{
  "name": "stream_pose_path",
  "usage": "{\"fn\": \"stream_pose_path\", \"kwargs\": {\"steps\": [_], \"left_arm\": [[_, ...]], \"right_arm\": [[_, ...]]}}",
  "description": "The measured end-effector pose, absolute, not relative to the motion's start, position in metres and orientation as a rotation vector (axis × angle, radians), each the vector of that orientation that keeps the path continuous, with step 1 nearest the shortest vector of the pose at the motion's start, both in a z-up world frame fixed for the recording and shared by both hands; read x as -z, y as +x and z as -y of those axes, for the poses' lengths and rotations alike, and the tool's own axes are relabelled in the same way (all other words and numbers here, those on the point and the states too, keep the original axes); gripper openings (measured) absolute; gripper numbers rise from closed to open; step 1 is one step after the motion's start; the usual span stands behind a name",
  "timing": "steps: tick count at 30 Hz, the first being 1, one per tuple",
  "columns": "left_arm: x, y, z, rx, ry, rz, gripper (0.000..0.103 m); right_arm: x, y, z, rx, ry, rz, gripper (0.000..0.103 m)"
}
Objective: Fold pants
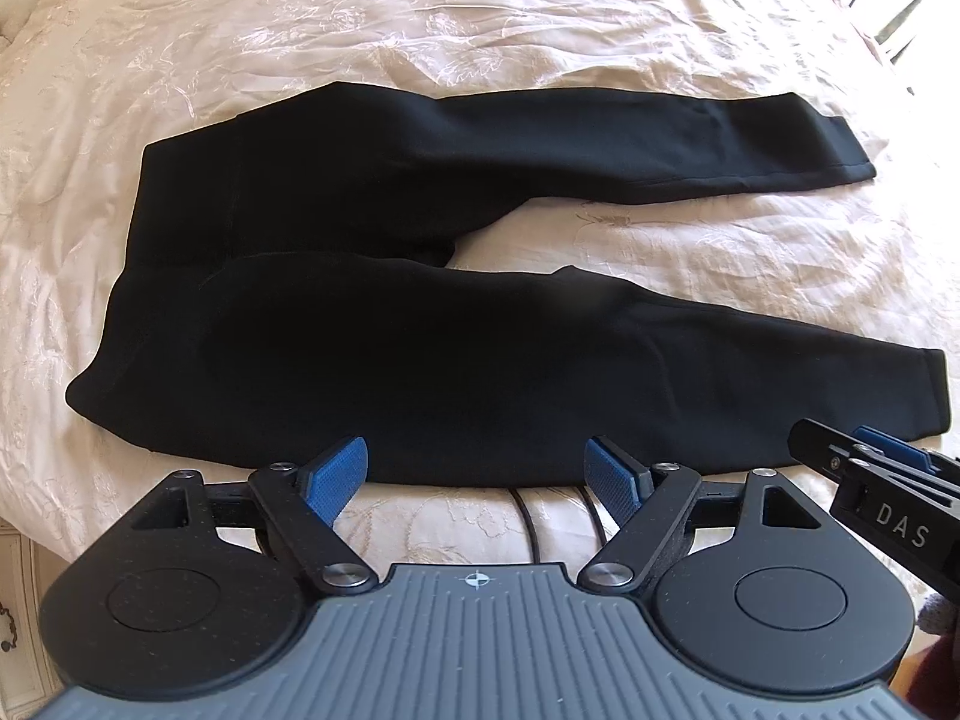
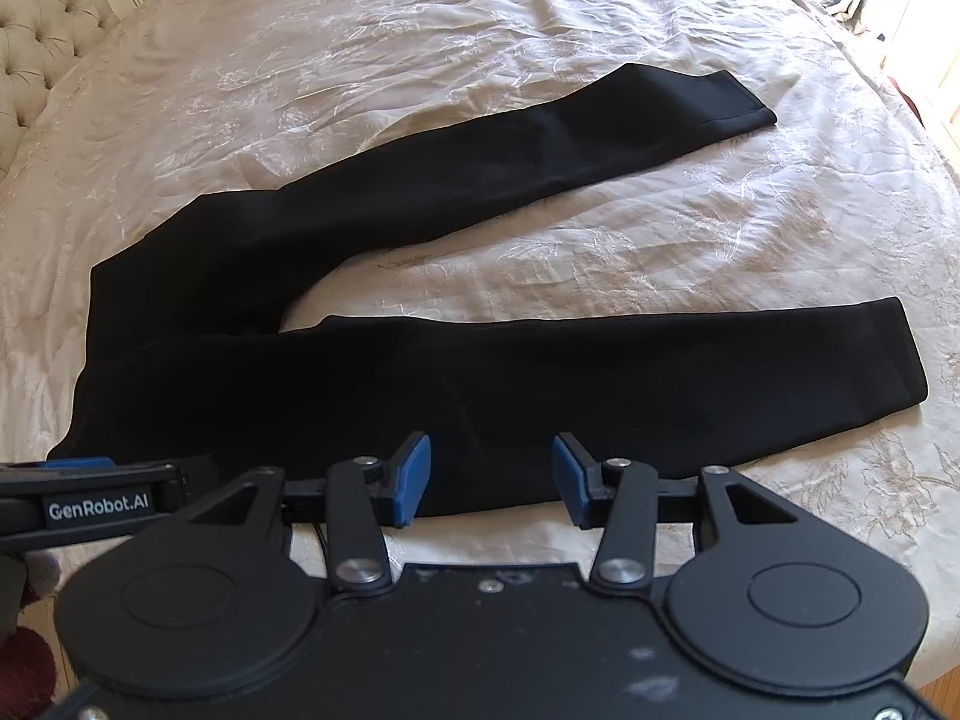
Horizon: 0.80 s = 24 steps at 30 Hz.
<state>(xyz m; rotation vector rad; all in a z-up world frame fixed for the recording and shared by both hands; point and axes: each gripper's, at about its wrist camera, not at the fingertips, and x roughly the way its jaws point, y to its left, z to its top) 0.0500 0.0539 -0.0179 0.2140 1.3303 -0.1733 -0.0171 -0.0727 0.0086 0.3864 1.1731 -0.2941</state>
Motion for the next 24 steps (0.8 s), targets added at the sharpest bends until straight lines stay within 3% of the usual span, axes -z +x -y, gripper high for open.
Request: {"fn": "stream_pose_path", "kwargs": {"steps": [13, 24], "left_arm": [[0.000, 0.074, -0.101, 0.344, 0.057, -1.029, 0.079], [0.038, 0.095, -0.060, 0.278, 0.150, -1.166, 0.079]], "right_arm": [[-0.007, -0.008, 0.060, 0.500, 0.440, -1.088, 0.048], [0.005, -0.008, 0.149, 0.595, 0.472, -1.023, 0.048]]}}
